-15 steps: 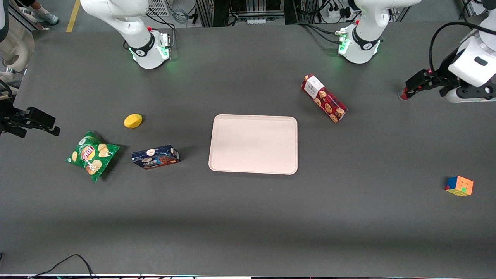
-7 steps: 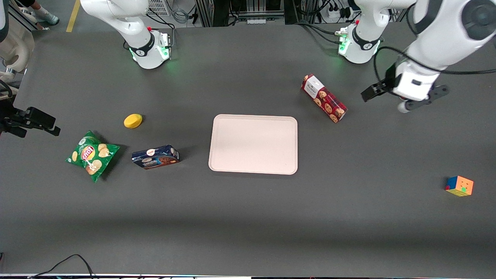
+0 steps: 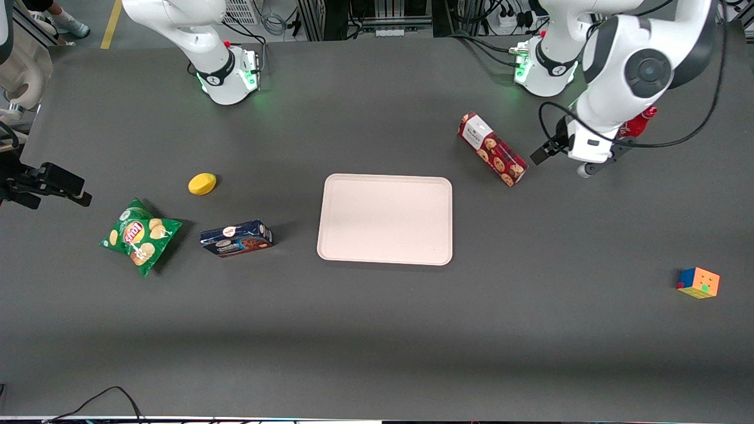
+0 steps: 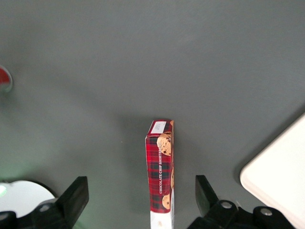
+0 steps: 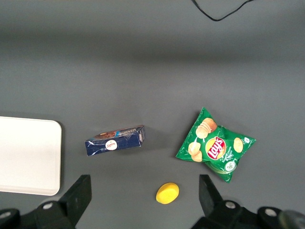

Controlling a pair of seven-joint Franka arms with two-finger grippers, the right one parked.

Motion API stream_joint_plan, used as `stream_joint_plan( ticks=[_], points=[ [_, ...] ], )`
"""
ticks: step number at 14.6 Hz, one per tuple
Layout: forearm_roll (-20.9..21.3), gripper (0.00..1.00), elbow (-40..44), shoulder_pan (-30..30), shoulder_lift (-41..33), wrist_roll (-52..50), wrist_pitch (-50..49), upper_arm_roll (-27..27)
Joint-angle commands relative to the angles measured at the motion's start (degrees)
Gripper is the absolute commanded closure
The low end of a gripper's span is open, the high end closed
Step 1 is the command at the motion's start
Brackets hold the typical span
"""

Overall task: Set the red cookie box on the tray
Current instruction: 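Lower the open left gripper over the cookie box and close on it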

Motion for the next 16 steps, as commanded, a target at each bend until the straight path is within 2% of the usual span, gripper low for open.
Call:
stream_joint_plan(
  ticks=[1,4,6,9,10,16],
  points=[
    [-0.7,0.00,-6.9,-2.3,-2.1,-11.1,6.2,-5.1],
    [-0.9,0.00,-12.1,-2.4,-0.4,-13.1,13.6,-7.9],
    [-2.7,0.00,-13.2,-2.4,0.5,-13.1,14.8,-8.7],
    [-9.1,0.00,-17.3,-2.3,1.5,-13.1,23.0,-13.7],
    [-10.0,0.00,-18.0,-2.4,2.5,-13.1,25.7,-14.4],
    [-10.3,0.00,-21.3,-2.4,7.8,-13.5,37.6,-16.6]
  ],
)
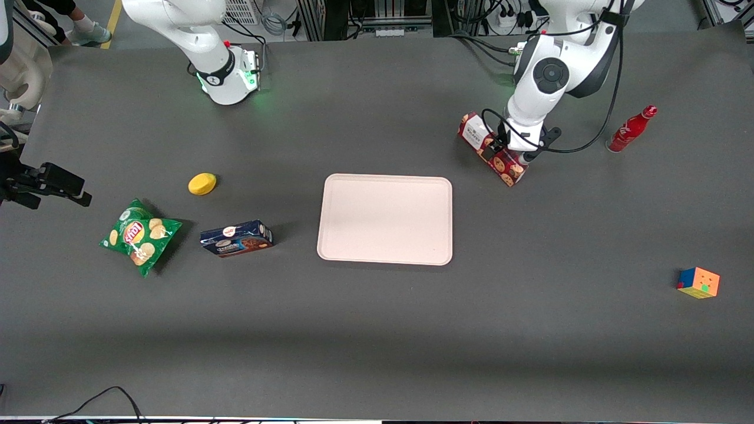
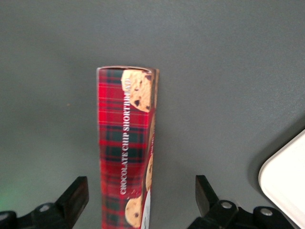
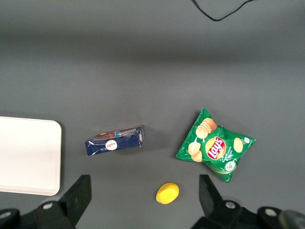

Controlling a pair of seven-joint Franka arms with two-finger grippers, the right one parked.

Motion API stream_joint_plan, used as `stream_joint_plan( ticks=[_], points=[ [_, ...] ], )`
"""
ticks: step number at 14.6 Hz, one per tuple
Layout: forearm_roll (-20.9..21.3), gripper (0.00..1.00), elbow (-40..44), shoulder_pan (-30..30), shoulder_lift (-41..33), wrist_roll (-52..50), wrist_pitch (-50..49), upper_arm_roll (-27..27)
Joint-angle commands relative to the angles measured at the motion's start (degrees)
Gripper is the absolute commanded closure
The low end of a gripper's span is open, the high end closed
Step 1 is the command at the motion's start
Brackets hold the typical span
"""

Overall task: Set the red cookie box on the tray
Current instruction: 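Lower the open left gripper over the cookie box and close on it, then lift the cookie box upright with the left gripper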

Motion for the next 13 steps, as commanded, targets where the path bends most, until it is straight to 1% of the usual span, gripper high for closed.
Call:
stream_joint_plan(
  ticks=[1,3,6,7,8,9,10,11,12,13],
  points=[
    [-0.7,0.00,-2.8,-0.2,3.5,-1.8,8.4,-1.4],
    [-0.7,0.00,-4.0,-0.2,4.6,-2.1,11.0,-3.4],
    [-0.7,0.00,-4.3,-0.1,5.2,-2.1,11.4,-3.6],
    [-0.7,0.07,-4.3,-0.2,5.4,-2.1,11.5,-3.6],
    [-0.7,0.18,-4.3,-0.2,5.5,-2.2,11.5,-3.6],
    [-0.7,0.31,-4.3,-0.1,5.6,-2.2,11.5,-3.6],
    [-0.7,0.42,-4.3,-0.1,5.6,-2.2,11.5,-3.6],
    [-0.7,0.62,-4.2,-0.1,5.6,-2.2,11.2,-3.5],
    [-0.7,0.76,-4.2,-0.1,5.6,-2.2,11.1,-3.5],
    [-0.7,0.83,-4.1,-0.1,5.5,-2.1,10.8,-3.5]
  ],
)
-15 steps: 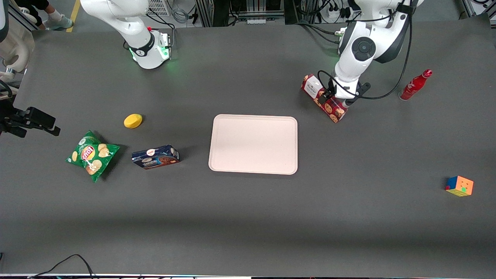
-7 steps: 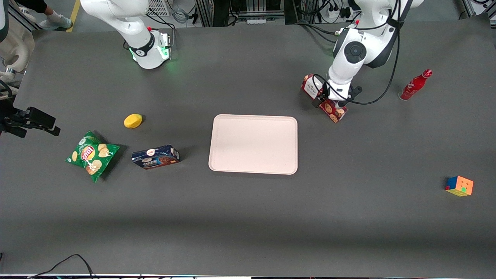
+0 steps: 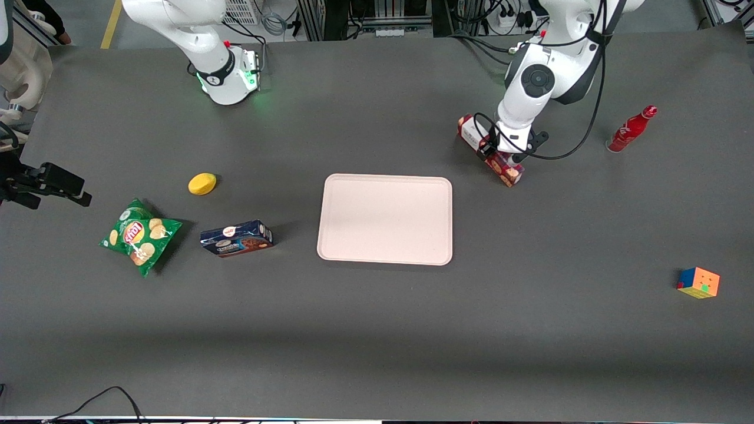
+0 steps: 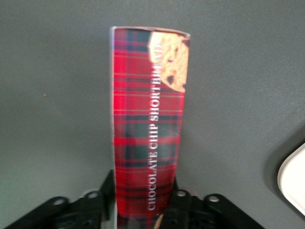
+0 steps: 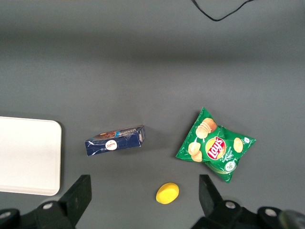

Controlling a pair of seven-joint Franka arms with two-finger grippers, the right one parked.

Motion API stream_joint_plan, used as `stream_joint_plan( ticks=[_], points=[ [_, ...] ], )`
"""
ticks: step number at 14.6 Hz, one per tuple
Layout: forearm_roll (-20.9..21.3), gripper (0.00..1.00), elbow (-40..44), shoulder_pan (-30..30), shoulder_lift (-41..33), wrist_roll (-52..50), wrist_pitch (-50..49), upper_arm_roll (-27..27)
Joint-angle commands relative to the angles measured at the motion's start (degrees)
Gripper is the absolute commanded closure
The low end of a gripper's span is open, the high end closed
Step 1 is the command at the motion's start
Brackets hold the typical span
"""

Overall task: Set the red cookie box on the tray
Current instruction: 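Lift the cookie box upright with the left gripper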

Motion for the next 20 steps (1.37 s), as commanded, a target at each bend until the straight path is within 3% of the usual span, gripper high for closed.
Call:
stream_joint_plan(
  ticks=[1,5,8,11,12,15,20],
  points=[
    [-0.6,0.91,-1.8,-0.1,-1.0,-1.0,1.1,-0.6],
    [-0.4,0.93,0.9,-0.1,-2.2,0.2,-1.9,-0.2],
    [0.2,0.99,8.2,0.0,-3.7,4.7,-13.6,1.1],
    [0.7,0.99,16.1,-0.1,-4.5,13.4,-23.2,6.0],
    [1.7,0.99,18.5,-0.1,-4.5,15.2,-24.5,6.0],
    [10.0,0.99,28.5,-0.2,-2.4,19.8,-28.8,7.7],
    [19.2,0.98,50.5,-2.0,8.3,28.3,-39.2,7.7]
  ],
)
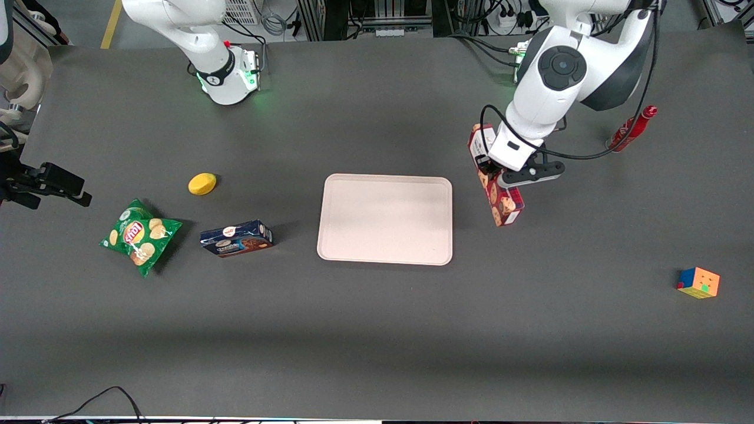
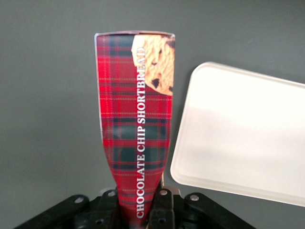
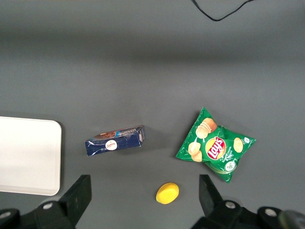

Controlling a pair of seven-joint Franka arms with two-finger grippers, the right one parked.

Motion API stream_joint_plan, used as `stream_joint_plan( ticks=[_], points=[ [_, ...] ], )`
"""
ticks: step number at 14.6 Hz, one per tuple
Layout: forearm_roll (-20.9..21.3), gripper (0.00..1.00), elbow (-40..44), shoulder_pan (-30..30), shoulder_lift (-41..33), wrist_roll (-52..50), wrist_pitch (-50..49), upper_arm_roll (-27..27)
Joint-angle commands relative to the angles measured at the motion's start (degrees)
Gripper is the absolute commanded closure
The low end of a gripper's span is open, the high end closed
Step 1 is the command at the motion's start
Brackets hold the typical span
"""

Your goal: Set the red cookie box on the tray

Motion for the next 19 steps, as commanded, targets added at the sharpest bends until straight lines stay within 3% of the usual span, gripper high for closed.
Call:
stream_joint_plan(
  ticks=[1,9,11,15,19],
  points=[
    [5.1,0.98,16.5,-1.9,11.0,5.1,-6.4,0.4],
    [5.5,0.96,20.8,-7.9,26.5,4.2,1.7,0.5],
    [8.1,0.97,20.8,-8.8,28.9,4.1,3.8,0.7],
    [17.1,0.99,20.6,-10.7,32.5,-2.3,4.5,0.7],
    [16.8,0.99,19.9,-10.9,33.2,-5.3,4.7,0.6]
  ],
)
